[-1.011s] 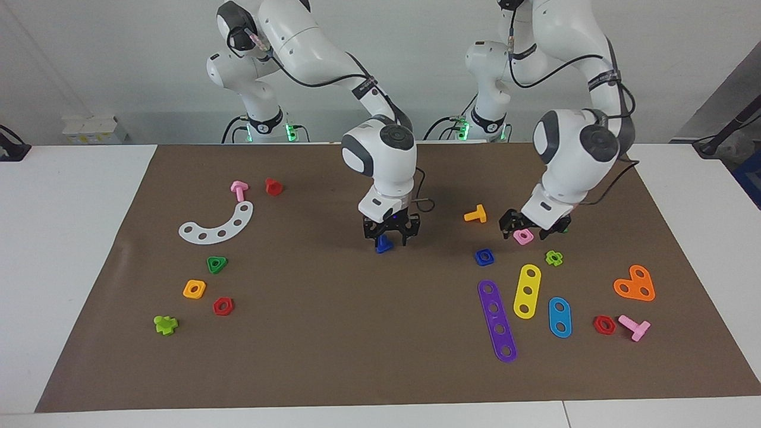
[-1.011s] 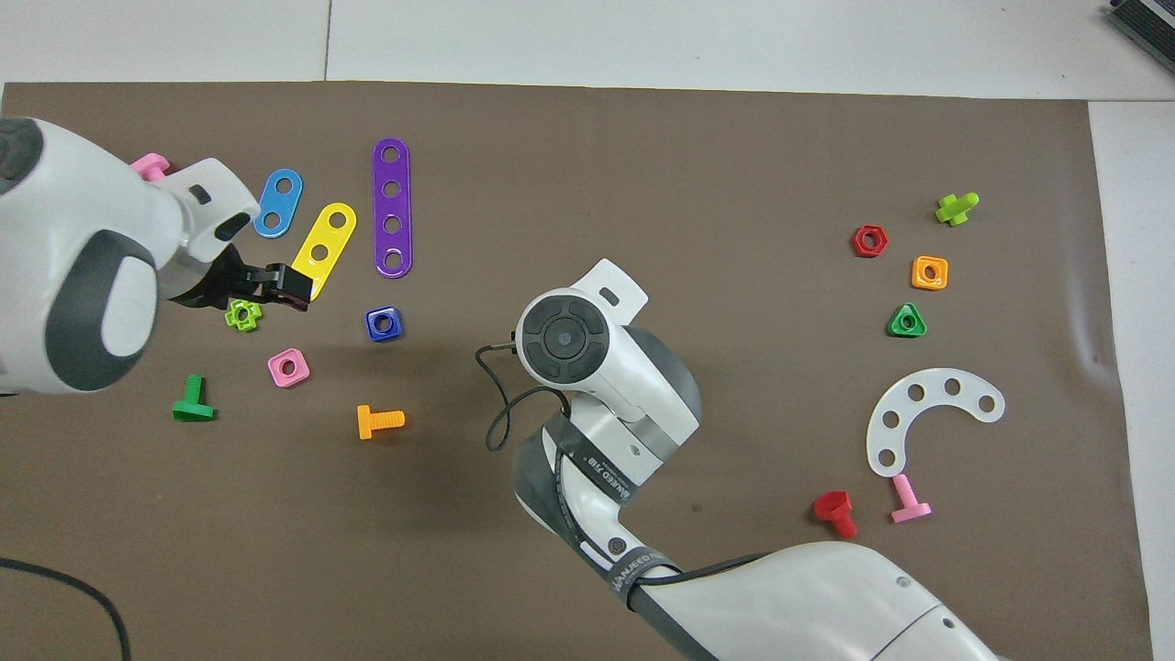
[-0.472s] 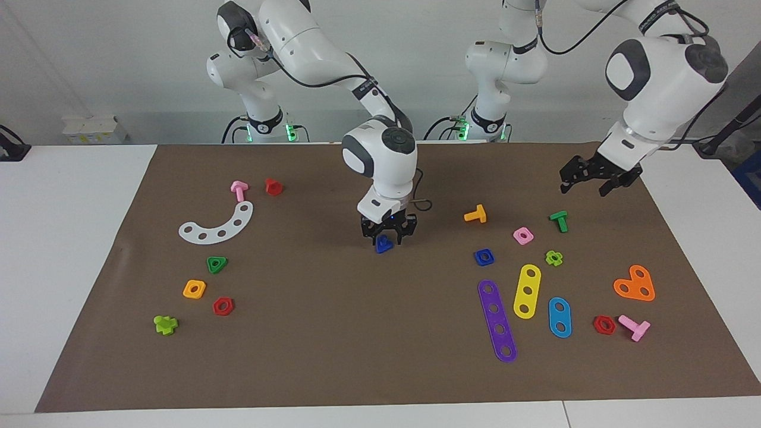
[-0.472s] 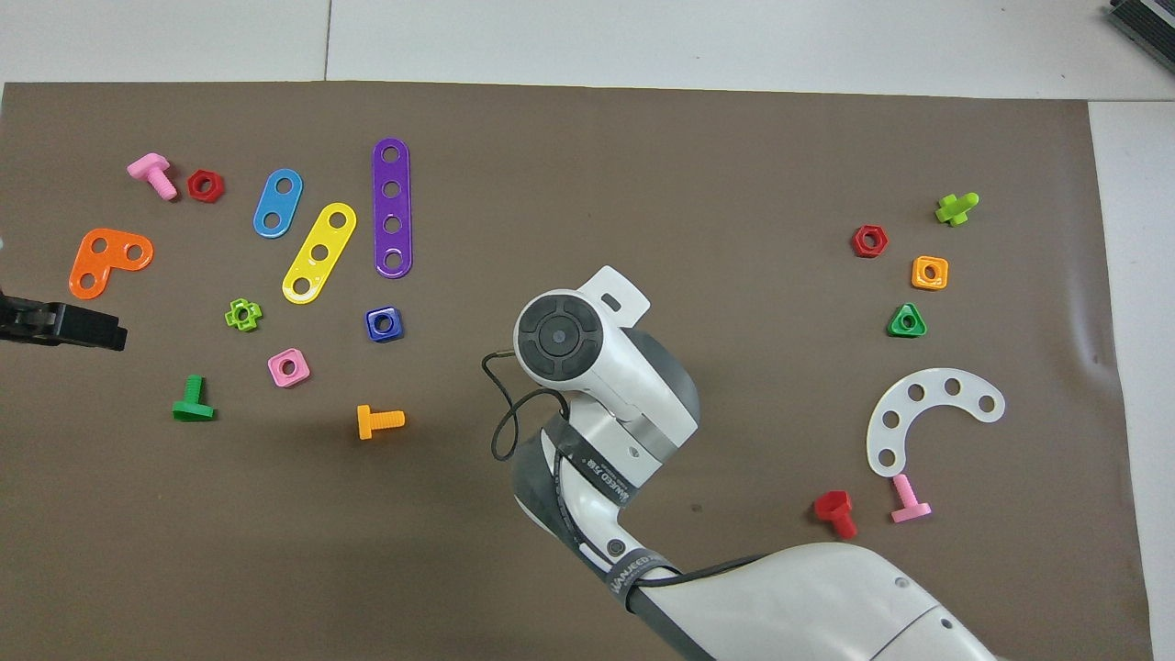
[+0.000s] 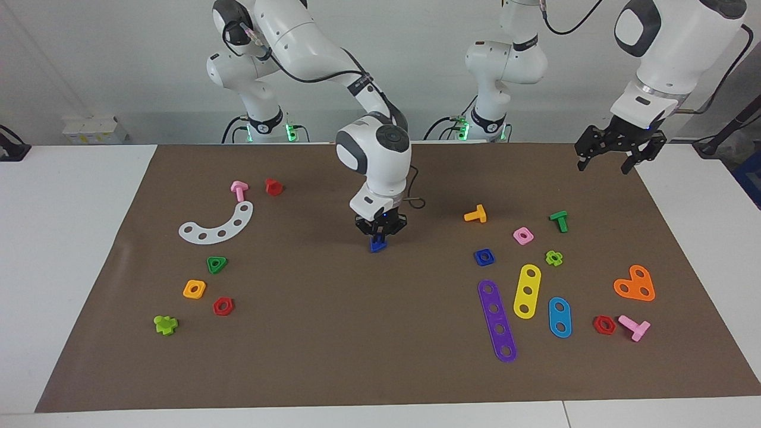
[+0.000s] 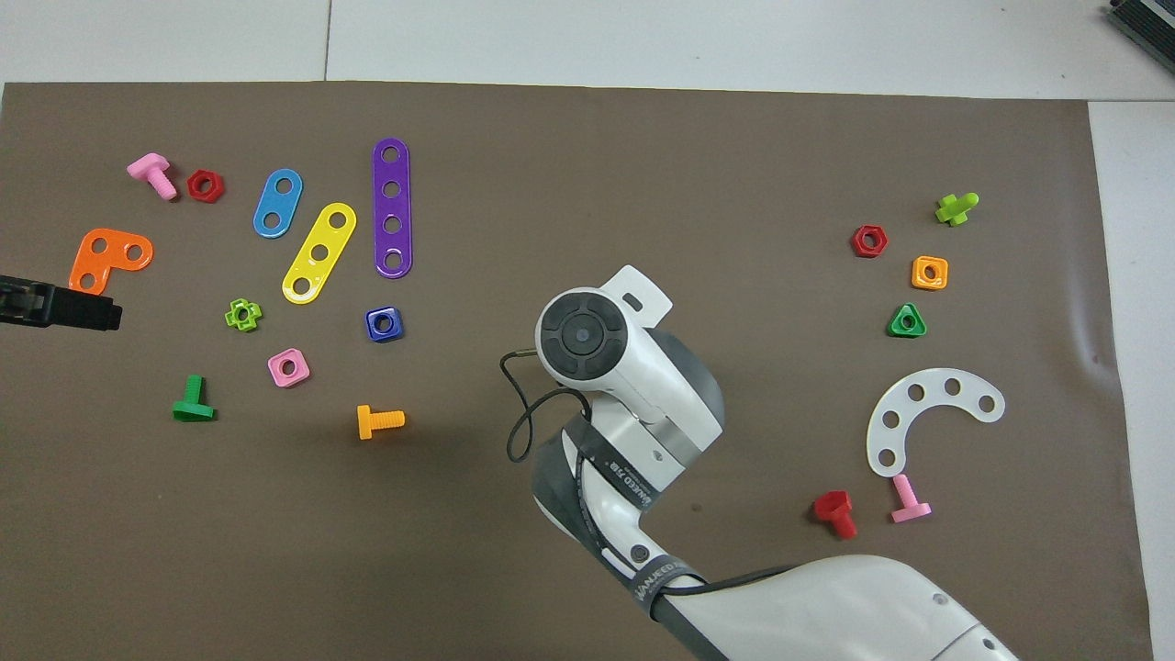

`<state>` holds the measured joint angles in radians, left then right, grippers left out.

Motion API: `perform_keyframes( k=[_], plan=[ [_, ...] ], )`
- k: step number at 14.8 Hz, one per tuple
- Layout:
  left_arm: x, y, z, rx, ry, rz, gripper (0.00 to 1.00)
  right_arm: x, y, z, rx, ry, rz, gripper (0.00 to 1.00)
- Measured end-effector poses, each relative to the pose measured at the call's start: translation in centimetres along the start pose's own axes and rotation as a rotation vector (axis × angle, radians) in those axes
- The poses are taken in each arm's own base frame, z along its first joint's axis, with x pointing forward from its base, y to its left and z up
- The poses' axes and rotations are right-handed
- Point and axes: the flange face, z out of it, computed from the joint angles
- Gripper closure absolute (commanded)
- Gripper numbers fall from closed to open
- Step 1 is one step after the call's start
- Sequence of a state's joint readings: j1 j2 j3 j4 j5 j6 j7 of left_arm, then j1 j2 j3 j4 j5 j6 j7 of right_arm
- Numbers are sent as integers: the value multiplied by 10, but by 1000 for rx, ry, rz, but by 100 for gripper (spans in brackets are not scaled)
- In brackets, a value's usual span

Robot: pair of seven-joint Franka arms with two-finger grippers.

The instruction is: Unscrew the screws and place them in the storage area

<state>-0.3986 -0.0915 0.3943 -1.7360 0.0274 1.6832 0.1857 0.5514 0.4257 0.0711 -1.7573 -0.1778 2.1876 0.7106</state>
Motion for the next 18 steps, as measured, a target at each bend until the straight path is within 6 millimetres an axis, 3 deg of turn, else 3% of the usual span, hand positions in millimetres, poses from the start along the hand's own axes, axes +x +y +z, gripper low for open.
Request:
perform_keyframes(
  k=[5, 10, 18],
  plan=[
    [-2, 27, -32, 1, -11, 39, 0, 13, 107, -16, -22, -13, -27, 100],
    [2, 43, -38, -12, 6, -61, 0, 34, 200, 0, -35, -47, -55, 100],
    [6, 56, -35, 12, -1, -83, 0, 41, 287, 29, -31, -63, -12, 100]
  ],
)
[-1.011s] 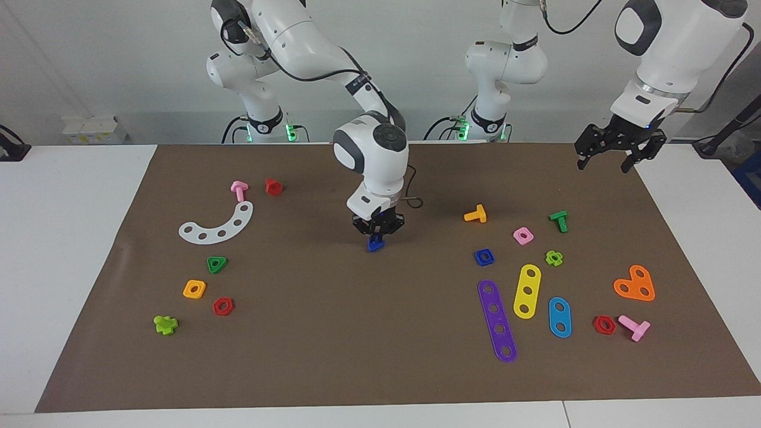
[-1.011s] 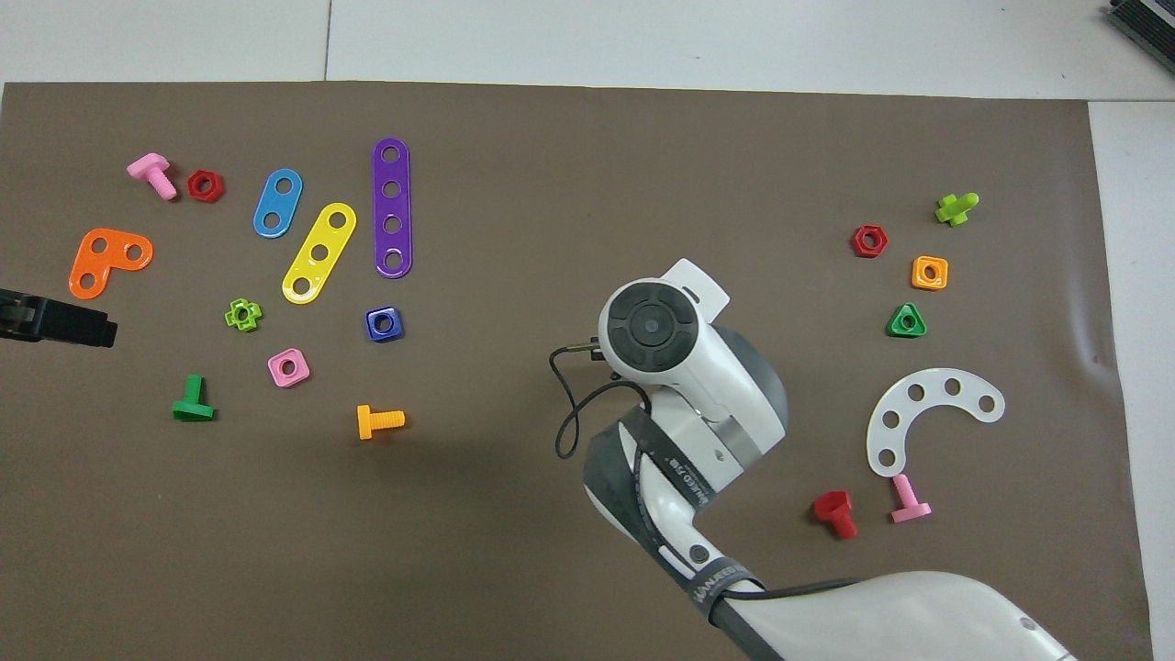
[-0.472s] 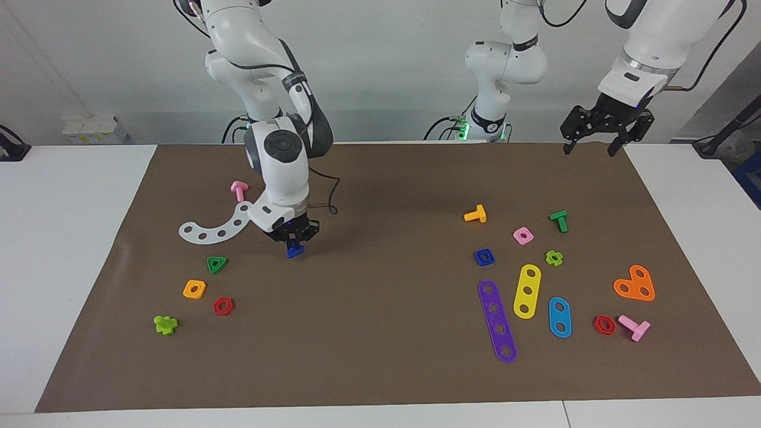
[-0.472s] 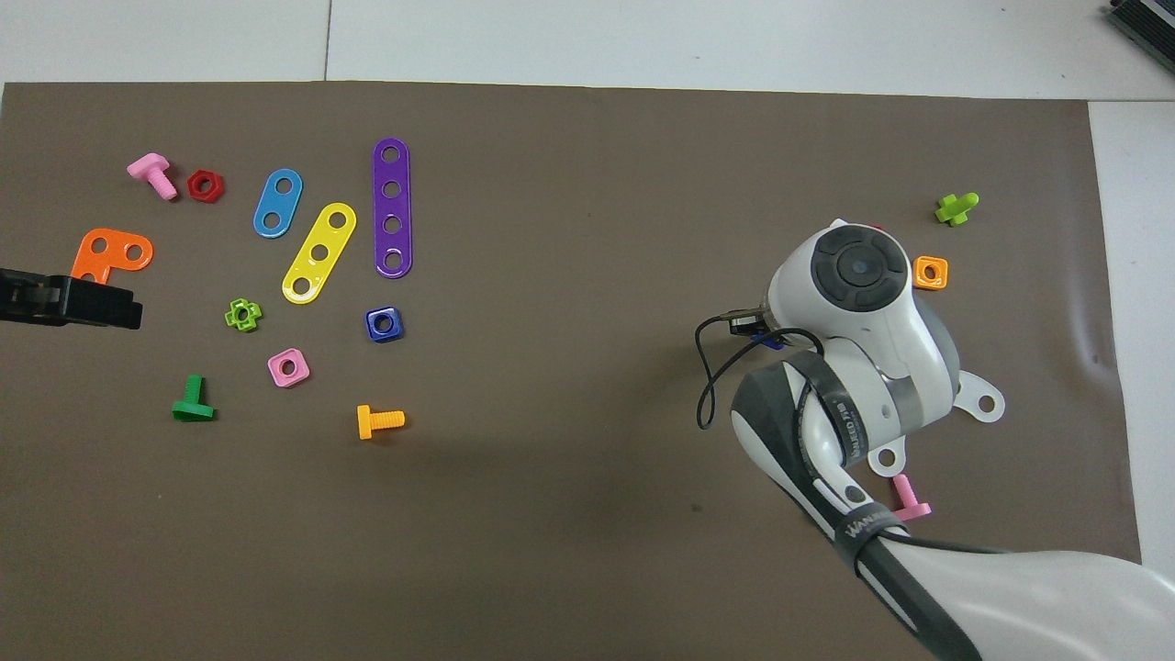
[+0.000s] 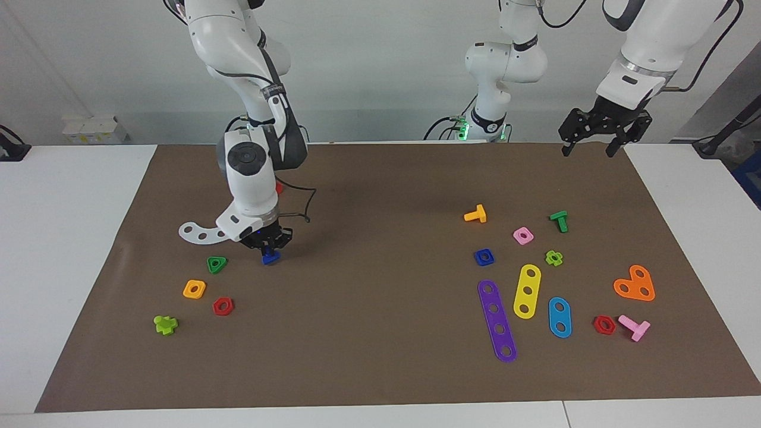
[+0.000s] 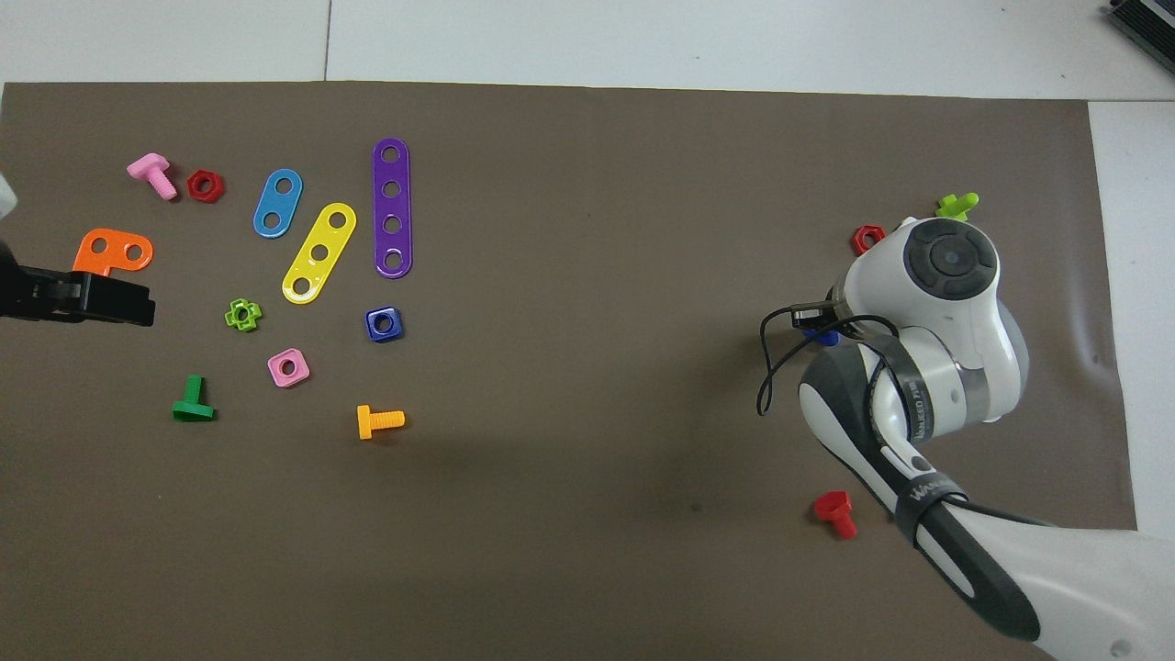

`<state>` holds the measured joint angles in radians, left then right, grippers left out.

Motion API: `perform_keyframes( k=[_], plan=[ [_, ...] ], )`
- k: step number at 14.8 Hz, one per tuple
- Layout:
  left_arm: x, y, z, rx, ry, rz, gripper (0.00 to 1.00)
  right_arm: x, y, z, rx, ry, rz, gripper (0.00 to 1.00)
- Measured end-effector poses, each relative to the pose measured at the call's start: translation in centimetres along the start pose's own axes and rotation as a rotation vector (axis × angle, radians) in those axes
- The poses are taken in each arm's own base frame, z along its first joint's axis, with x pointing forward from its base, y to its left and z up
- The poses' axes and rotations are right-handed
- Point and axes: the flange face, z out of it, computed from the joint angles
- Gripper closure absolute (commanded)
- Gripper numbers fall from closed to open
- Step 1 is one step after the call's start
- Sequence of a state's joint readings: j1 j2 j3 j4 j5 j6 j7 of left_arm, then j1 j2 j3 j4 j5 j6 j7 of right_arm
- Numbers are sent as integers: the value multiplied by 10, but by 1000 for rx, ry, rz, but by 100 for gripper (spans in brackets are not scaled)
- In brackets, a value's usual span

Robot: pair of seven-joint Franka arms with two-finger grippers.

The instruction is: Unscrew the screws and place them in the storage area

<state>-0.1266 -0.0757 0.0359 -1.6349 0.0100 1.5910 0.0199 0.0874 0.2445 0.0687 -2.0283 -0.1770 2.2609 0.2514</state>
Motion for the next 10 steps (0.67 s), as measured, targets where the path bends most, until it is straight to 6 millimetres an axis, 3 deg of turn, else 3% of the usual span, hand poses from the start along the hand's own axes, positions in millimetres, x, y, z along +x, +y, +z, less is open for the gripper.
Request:
perform_keyframes(
  k=[1, 3, 5, 7, 10],
  plan=[
    [0, 0, 0, 3, -1, -4, 0, 0, 6, 2, 0, -3, 9, 73],
    [0, -9, 1, 7, -4, -22, 0, -1, 11, 6, 3, 4, 16, 49],
    [-1, -17, 2, 8, -8, -38, 0, -2, 10, 7, 5, 4, 14, 16],
    [-1, -20, 3, 8, -14, -44, 0, -1, 9, 6, 6, 7, 13, 5],
    [-3, -22, 13, 8, -36, -51, 0, 2, 12, -16, 12, 44, 22, 2]
  ],
)
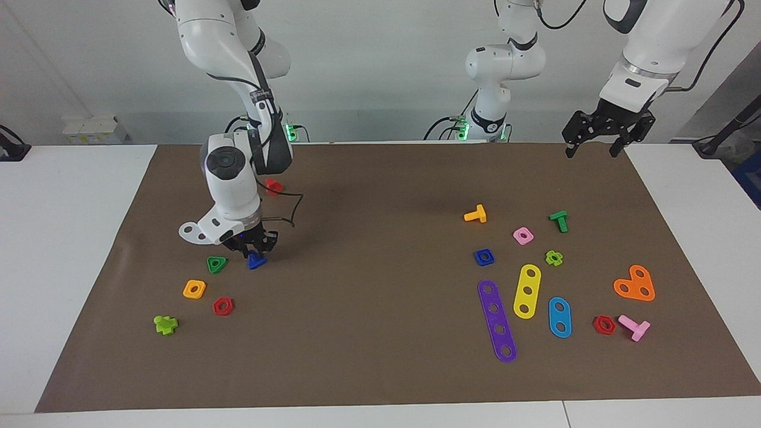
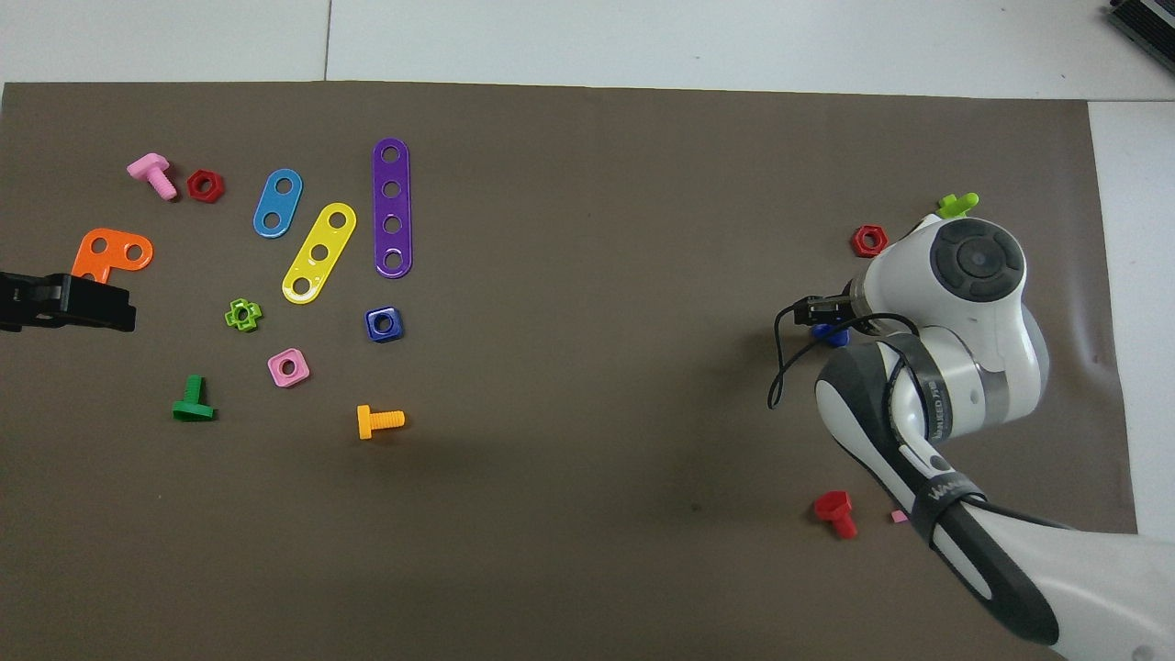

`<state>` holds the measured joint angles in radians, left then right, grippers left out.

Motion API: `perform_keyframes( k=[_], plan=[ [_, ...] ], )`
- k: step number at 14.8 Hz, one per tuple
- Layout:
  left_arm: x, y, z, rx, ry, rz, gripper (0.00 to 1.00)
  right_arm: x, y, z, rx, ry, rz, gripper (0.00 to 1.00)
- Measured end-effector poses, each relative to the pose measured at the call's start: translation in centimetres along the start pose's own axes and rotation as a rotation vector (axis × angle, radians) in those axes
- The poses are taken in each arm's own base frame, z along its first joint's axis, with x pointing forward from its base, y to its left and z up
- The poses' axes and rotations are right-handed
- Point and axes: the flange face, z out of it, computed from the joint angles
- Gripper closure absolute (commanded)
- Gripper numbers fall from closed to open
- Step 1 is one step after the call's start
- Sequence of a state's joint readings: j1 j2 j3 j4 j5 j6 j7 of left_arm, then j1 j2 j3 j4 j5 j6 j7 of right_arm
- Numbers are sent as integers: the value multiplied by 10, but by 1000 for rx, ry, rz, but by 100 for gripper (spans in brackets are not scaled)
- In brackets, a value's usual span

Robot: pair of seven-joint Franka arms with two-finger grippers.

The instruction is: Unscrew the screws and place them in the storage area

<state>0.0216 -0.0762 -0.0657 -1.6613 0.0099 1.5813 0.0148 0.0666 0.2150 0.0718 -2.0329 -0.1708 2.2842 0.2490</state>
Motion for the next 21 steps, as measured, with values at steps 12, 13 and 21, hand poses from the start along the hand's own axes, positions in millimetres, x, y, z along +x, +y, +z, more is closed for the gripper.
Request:
perform_keyframes(
  k=[12, 13, 21],
  plan=[
    [-4, 0, -15, 1, 27, -3, 0, 8, 54, -217, 77, 35, 156, 0],
    [-4, 1, -14, 2, 26, -1, 0, 7, 56, -232, 76, 32, 157, 0],
    [-3, 4, -16, 2, 33, 4, 0, -9, 54, -283, 63, -53, 142, 0]
  ],
)
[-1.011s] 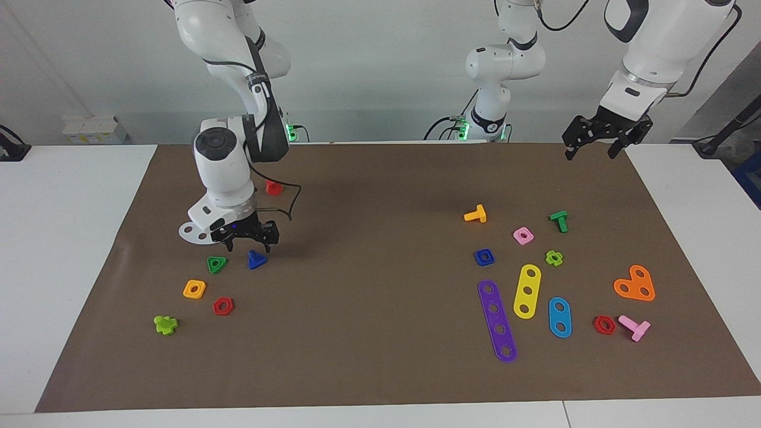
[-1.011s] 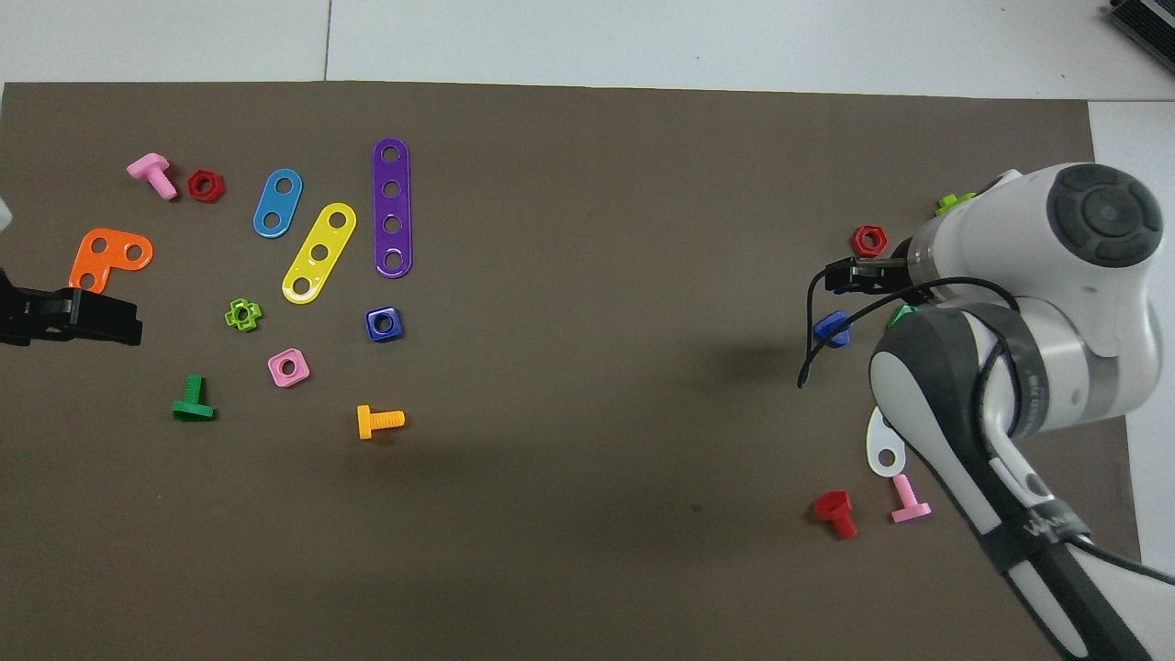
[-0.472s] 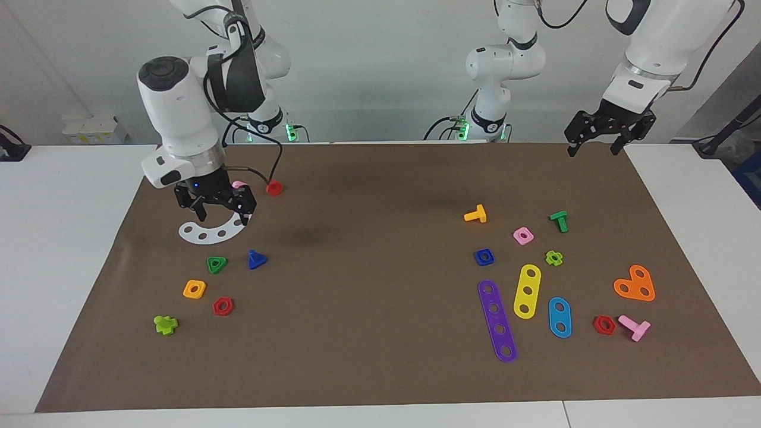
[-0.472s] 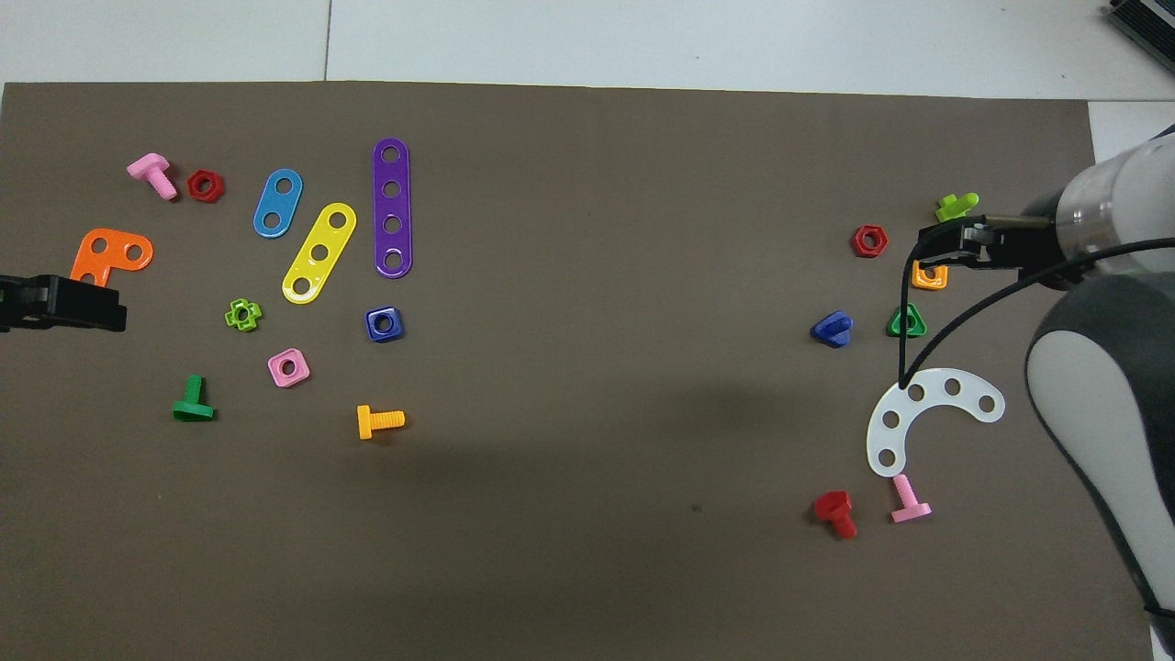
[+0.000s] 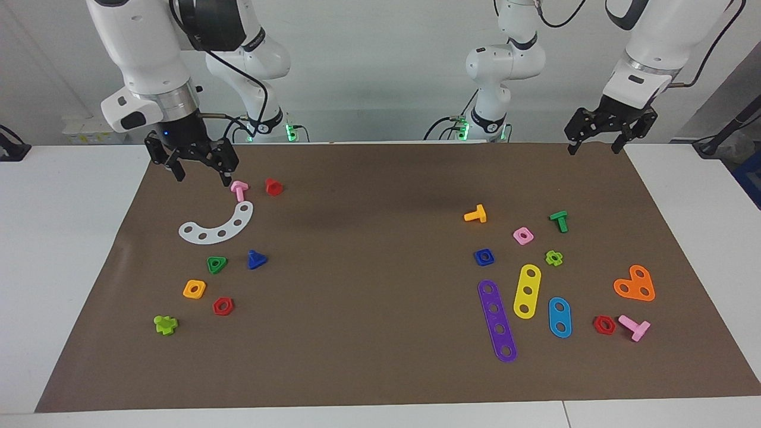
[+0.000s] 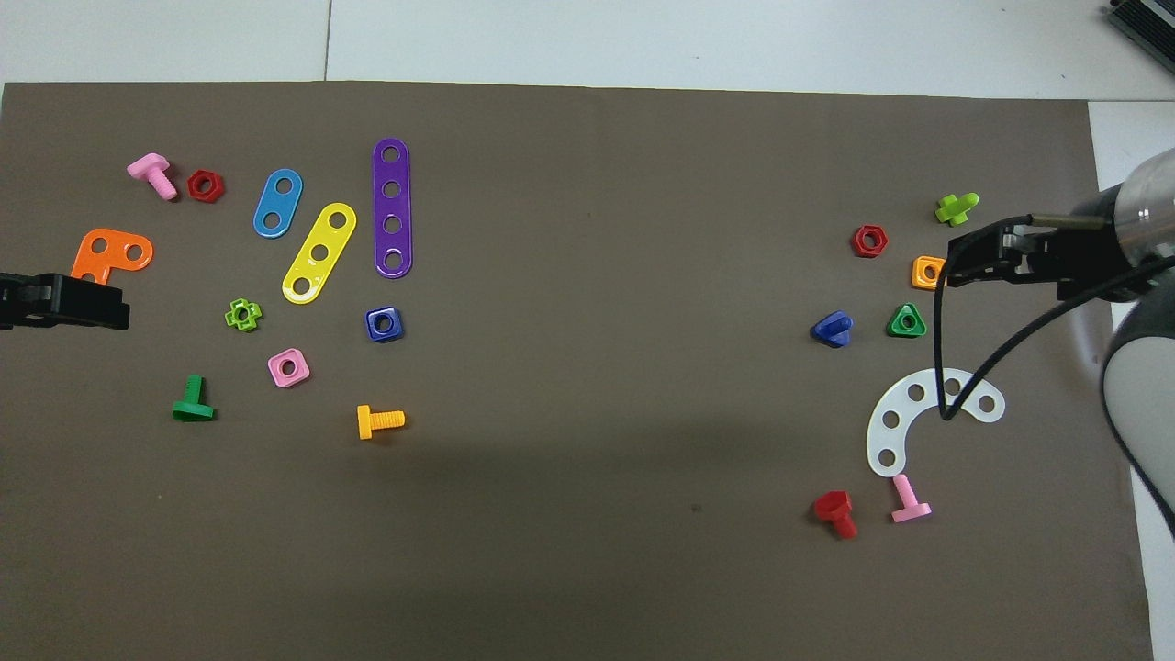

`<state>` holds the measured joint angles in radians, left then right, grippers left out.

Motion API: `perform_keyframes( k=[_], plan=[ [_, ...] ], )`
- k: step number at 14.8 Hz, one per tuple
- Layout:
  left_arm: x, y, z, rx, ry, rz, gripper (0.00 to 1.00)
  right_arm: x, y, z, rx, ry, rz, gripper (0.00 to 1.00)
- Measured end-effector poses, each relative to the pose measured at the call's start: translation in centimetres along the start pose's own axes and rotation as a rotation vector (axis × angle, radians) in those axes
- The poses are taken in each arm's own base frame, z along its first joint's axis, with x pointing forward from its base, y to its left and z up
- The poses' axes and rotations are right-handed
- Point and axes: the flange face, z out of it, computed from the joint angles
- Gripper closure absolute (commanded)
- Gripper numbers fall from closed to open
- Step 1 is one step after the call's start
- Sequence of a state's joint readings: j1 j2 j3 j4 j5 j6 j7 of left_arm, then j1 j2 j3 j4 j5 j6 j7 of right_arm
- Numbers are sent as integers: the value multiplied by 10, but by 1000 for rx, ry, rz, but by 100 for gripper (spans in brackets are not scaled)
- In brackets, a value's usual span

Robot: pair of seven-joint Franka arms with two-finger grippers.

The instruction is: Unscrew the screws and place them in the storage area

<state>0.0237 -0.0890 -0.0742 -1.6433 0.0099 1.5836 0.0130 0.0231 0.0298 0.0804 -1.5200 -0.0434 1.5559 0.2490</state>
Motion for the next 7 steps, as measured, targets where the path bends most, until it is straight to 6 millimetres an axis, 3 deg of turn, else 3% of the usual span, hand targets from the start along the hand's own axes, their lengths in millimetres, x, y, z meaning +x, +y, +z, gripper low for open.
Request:
perform_keyframes(
  k=[7],
  plan=[
    [0, -1, 2, 0, -6, -7, 0, -13, 0, 13, -16, -53, -6, 0]
  ],
)
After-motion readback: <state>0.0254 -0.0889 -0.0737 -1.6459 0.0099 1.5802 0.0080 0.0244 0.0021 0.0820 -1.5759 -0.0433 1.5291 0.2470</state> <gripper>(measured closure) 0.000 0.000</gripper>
